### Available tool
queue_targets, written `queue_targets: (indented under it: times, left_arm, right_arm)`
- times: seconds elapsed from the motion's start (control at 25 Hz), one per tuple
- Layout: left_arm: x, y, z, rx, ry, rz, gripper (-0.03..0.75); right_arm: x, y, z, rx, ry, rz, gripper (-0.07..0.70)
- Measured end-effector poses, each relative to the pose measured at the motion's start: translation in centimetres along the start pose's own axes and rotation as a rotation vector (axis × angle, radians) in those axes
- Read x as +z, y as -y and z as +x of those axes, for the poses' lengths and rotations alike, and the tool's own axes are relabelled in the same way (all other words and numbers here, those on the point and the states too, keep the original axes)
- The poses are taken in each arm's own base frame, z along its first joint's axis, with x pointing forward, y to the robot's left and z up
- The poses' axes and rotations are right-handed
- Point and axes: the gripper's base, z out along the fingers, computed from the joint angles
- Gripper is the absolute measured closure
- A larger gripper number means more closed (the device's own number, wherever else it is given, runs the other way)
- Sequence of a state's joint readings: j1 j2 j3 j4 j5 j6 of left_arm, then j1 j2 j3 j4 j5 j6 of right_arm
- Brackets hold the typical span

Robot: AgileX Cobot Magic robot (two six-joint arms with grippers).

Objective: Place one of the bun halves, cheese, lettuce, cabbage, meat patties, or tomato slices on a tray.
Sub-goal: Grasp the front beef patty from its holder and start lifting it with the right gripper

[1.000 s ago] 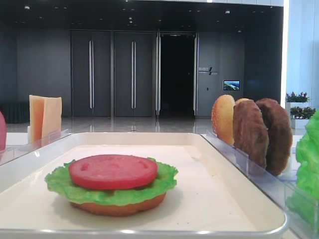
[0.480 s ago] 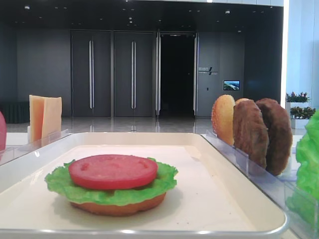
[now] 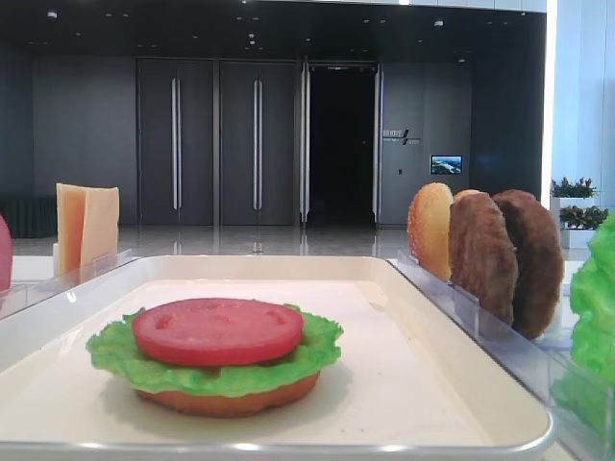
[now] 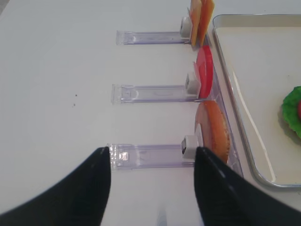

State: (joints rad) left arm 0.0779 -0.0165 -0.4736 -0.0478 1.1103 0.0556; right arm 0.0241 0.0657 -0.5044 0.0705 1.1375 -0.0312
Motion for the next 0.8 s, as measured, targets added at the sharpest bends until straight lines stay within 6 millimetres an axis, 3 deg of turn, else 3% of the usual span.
queue_targets:
  times: [0.44,0.6,0.8]
  left_arm:
    - [0.0,0.0,0.0,0.000,0.000,0.000,0.284]
    - [0.0,0.0,0.0,0.000,0.000,0.000,0.284]
    - [0.0,0.0,0.0,0.000,0.000,0.001,0.284]
  right_arm:
    - [1.4,0.4,-8.2,0.037,-0.259,0.036,0.192]
    - [3.0,0.6,-10.7,0.043,-0.325,0.052,0.192]
    - [6.4,0.9,-12.1,0.065,-0.433,0.062,0.192]
